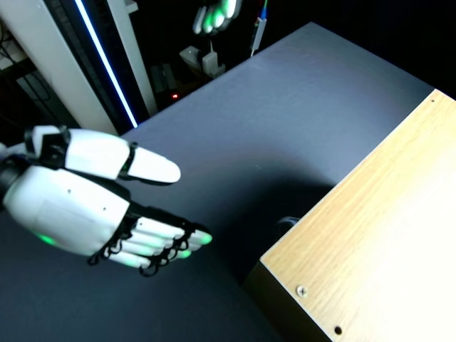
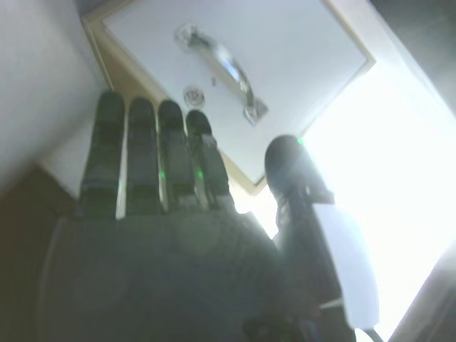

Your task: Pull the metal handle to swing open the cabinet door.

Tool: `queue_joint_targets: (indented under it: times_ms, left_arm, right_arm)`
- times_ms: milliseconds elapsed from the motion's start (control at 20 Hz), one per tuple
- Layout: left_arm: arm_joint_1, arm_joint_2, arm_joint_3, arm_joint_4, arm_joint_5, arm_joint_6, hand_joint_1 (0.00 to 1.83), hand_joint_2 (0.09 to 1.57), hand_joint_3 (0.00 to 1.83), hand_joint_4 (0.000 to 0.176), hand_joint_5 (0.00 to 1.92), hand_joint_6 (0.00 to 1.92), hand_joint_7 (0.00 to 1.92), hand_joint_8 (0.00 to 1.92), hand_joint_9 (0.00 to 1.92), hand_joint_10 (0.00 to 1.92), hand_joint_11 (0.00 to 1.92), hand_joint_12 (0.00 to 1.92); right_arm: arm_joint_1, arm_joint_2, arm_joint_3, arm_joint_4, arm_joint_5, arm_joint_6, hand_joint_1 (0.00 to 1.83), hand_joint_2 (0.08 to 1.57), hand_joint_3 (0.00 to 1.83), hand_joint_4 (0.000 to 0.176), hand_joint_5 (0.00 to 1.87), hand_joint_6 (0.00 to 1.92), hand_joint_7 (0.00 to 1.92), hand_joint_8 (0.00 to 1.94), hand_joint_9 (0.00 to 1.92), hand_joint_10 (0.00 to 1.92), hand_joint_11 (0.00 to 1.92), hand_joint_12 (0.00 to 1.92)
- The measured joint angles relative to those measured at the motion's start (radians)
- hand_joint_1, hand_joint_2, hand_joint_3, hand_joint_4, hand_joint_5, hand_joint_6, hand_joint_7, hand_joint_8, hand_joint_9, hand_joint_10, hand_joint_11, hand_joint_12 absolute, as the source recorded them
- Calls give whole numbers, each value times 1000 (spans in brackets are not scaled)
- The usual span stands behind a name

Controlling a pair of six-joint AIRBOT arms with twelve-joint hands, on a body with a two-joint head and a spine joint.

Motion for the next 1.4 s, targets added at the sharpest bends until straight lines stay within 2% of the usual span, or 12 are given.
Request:
queue_joint_targets:
  times_ms: [400, 550, 650, 1050, 1400]
  left_arm:
    - [0, 0, 0, 0, 0, 0, 0, 1571, 72, 0, 370, 0, 376, 1, 339, 2, 0, 769]
    - [0, 0, 0, 0, 0, 0, 0, 1571, 35, 0, 382, 0, 392, 1, 344, 1, 0, 757]
    - [0, 0, 0, 0, 0, 0, 0, 1571, 44, 0, 374, 0, 381, 0, 339, 0, 0, 758]
    - [0, 0, 0, 0, 0, 0, 0, 1571, 71, 0, 380, 3, 388, 2, 345, 2, 0, 760]
    - [0, 0, 0, 0, 0, 0, 0, 1571, 73, 0, 380, 1, 389, 1, 348, 1, 0, 782]
  right_arm:
    - [0, -66, 44, 134, -12, 0, 0, 1571, 41, 0, 189, 3, 200, 2, 181, 2, 0, 545]
    - [0, -90, 71, 149, -14, 0, 0, 1571, 33, 0, 172, 0, 200, 1, 184, 1, 0, 544]
    - [0, -108, 97, 151, -9, 0, 0, 1570, 21, 0, 159, 2, 193, 1, 174, 2, 0, 502]
    - [7, -173, 177, 174, 13, 0, 0, 1571, 26, 0, 168, 1, 205, 2, 183, 0, 0, 526]
    - [7, -204, 183, 209, 29, 0, 0, 1571, 32, 0, 191, 5, 217, 2, 189, 2, 0, 528]
